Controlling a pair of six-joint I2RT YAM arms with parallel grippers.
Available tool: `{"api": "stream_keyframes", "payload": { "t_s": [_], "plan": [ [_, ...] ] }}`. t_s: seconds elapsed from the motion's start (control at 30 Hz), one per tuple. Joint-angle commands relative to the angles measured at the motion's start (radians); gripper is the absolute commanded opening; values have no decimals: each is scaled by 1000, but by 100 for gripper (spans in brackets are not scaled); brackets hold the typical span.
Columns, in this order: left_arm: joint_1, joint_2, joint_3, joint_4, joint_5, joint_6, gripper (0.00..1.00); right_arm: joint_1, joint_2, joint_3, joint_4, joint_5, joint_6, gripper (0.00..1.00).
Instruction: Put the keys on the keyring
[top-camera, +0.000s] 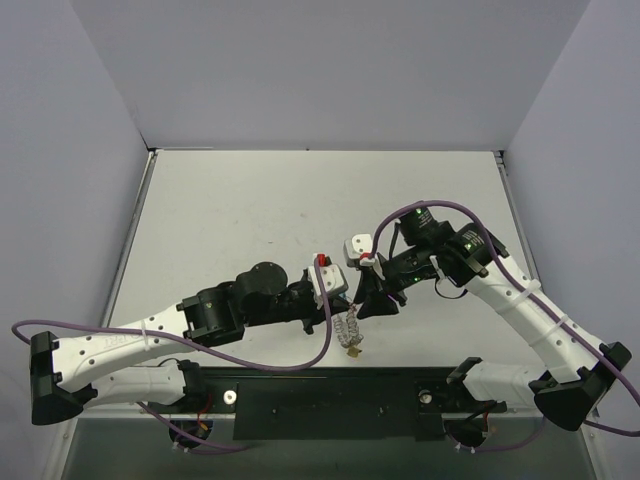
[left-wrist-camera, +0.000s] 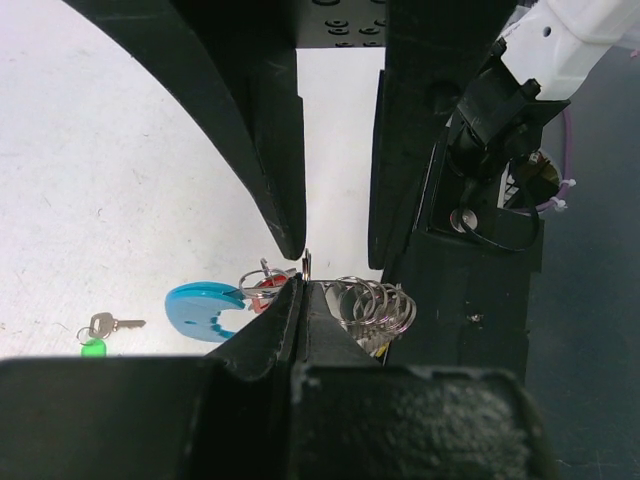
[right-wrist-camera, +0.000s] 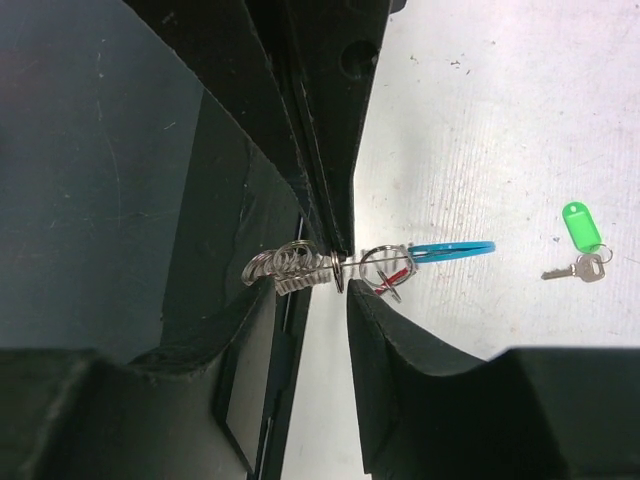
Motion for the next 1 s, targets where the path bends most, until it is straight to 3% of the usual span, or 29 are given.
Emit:
{"api": "stream_keyframes", "payload": {
  "t_s": [0.0, 0.23, 0.4, 0.57, 0.7, 0.97],
  "plan": [
    [-7, -19, 4, 116, -5, -21, 0, 12, 10, 2, 8, -20, -8, 29],
    [-7, -26, -4, 128, -12, -26, 0, 17, 20, 3, 8, -25, -13, 16],
    [-7, -29, -10, 134, -15, -29, 0, 18, 18, -8, 8, -11, -23, 14],
    [-7, -38, -25, 149, -22, -38, 0, 27, 12, -9, 5, 4, -34, 0],
    [-7, -57, -56, 179, -35, -60, 0, 27, 1, 0, -23, -2, -48, 0],
    [-7, -98, -208, 437, -70, -184, 0, 12, -10, 20, -69, -46, -53, 0]
  ]
}}
